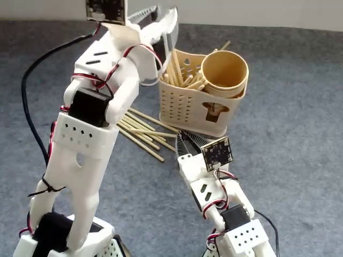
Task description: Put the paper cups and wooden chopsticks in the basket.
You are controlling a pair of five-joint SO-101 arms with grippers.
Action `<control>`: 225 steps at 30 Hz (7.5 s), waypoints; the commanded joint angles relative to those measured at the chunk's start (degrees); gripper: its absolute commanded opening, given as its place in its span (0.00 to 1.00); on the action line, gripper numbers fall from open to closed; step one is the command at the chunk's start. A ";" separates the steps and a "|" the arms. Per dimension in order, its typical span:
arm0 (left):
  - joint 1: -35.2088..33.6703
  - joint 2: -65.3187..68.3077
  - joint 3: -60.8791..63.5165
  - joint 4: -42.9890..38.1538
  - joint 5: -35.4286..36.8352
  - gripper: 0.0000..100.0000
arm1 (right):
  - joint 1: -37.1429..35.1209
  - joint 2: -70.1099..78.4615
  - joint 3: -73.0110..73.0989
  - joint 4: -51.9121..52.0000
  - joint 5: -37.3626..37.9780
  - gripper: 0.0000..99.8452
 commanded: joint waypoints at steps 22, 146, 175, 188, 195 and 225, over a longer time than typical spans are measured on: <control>-18.86 -17.80 15.60 31.56 -12.13 0.04 | 0.40 -0.84 -3.47 12.53 0.97 0.03; -50.59 -36.70 75.38 4.22 -7.12 0.03 | -12.09 98.33 -99.12 51.82 28.57 0.00; -50.68 -36.62 76.00 2.99 -7.21 0.03 | -11.03 46.90 -85.85 43.30 15.12 0.01; -50.68 -36.62 76.00 2.99 -7.21 0.03 | -5.49 43.12 -85.85 19.65 13.63 0.01; -50.86 -36.62 76.00 2.99 -7.21 0.03 | -1.63 43.21 -85.23 1.98 13.54 0.01; -50.95 -36.62 76.00 2.99 -7.21 0.03 | 14.11 65.01 -75.21 -5.85 -7.65 0.01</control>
